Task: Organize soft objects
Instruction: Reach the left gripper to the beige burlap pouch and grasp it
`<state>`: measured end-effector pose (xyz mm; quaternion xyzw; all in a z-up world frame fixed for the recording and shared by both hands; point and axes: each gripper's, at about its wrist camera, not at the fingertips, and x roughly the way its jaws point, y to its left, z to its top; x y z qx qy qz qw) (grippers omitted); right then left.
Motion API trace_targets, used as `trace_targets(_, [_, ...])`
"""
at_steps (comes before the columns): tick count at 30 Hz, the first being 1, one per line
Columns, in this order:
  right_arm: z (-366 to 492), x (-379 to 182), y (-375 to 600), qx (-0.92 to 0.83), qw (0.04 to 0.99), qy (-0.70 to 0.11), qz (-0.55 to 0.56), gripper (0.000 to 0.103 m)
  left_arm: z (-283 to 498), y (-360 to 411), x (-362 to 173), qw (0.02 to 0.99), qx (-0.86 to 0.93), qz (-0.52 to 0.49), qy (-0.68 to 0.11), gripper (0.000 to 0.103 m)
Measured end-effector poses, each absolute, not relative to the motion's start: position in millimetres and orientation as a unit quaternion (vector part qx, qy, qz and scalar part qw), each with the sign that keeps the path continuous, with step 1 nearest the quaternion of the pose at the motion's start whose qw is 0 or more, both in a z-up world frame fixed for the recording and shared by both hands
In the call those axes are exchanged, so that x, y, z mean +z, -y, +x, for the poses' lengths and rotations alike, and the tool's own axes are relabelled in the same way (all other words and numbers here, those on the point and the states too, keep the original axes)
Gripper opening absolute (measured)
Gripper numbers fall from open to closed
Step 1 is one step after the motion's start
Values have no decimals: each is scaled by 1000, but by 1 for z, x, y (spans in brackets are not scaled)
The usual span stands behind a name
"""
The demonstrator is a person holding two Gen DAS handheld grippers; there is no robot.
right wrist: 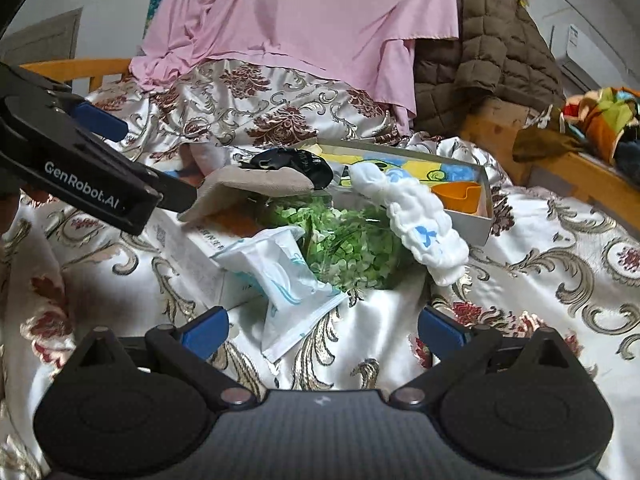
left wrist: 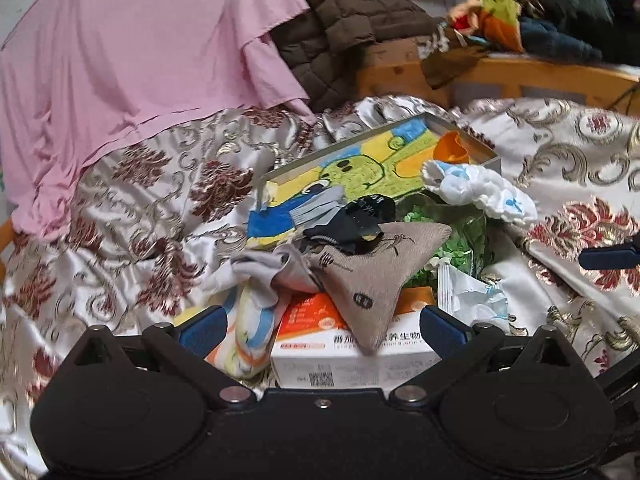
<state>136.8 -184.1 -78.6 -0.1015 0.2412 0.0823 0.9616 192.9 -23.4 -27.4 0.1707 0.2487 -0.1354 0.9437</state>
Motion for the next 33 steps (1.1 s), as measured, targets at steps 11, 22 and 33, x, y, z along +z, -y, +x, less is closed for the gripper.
trace_targets(11, [158, -85, 179, 101, 959, -252, -79, 95, 219, 46, -26, 919, -180, 212, -279, 95])
trace_targets(22, [178, -95, 180, 104, 955, -271, -59, 78, 235, 63, -32, 891, -185, 294, -292, 84])
trace_targets(33, [181, -94, 181, 100, 955, -274, -47, 45, 236, 76, -36, 887, -180, 320, -282, 41])
